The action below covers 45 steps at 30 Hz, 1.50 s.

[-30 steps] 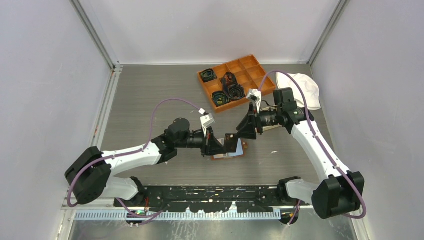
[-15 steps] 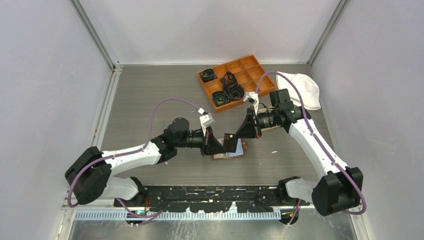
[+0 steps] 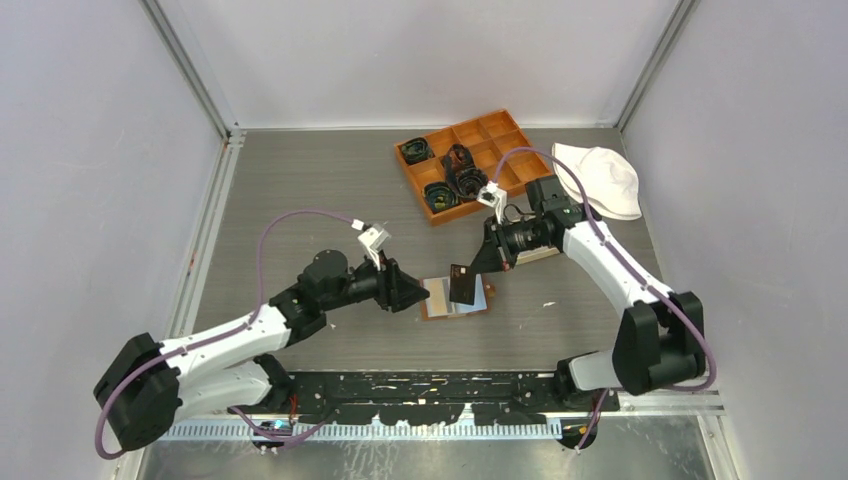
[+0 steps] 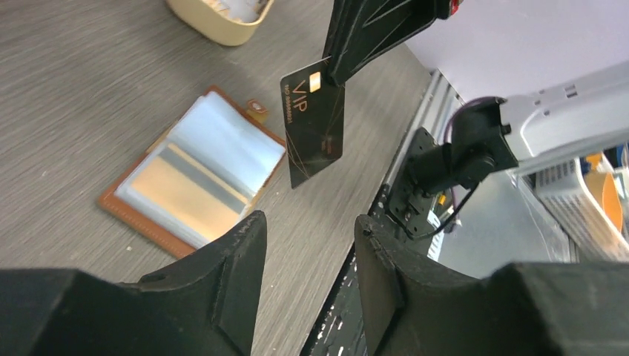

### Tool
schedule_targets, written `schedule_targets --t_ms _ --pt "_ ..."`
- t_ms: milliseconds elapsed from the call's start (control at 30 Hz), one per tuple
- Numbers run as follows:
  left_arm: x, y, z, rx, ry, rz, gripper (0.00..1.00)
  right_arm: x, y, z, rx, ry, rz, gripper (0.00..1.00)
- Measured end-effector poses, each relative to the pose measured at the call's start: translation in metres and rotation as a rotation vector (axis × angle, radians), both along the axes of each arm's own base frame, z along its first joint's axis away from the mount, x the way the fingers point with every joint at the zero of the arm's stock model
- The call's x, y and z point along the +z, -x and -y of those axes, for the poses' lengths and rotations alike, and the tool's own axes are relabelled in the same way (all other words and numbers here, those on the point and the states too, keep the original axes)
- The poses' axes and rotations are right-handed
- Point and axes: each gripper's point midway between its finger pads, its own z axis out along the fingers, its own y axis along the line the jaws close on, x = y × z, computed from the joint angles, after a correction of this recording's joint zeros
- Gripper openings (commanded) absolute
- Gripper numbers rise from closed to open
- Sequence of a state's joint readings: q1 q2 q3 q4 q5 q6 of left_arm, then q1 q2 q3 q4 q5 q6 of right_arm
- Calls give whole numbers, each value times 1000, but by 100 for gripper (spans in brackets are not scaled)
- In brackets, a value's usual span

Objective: Put the credit cards into the card holder
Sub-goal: Pick up the credit card from the storage box, then insert the credit card into the card holder.

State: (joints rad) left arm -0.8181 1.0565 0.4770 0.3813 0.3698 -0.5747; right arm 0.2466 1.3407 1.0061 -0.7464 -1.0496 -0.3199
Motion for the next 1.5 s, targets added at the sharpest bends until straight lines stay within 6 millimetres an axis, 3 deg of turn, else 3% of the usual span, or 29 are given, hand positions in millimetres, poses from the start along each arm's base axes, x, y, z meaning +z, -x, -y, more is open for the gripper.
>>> schedule_targets --t_ms 100,400,500,700,1000,1500 --pt "-8 -6 -8 81 -9 -52 48 -22 -14 3 -63 69 -66 1" --pt "-82 -17 -21 254 -164 -301 52 -57 -43 12 -211 134 -193 1" --pt "-96 -19 -23 285 -207 -357 53 -71 -48 14 -234 148 -247 1" --pt "-101 -29 -14 320 -223 -413 54 -94 -49 18 -252 181 -330 1" --pt "-113 -34 -8 336 -258 -467 55 -109 -46 17 -240 194 -406 1" --pt "-130 -38 -9 372 -345 -523 53 -100 -51 23 -252 154 -406 1"
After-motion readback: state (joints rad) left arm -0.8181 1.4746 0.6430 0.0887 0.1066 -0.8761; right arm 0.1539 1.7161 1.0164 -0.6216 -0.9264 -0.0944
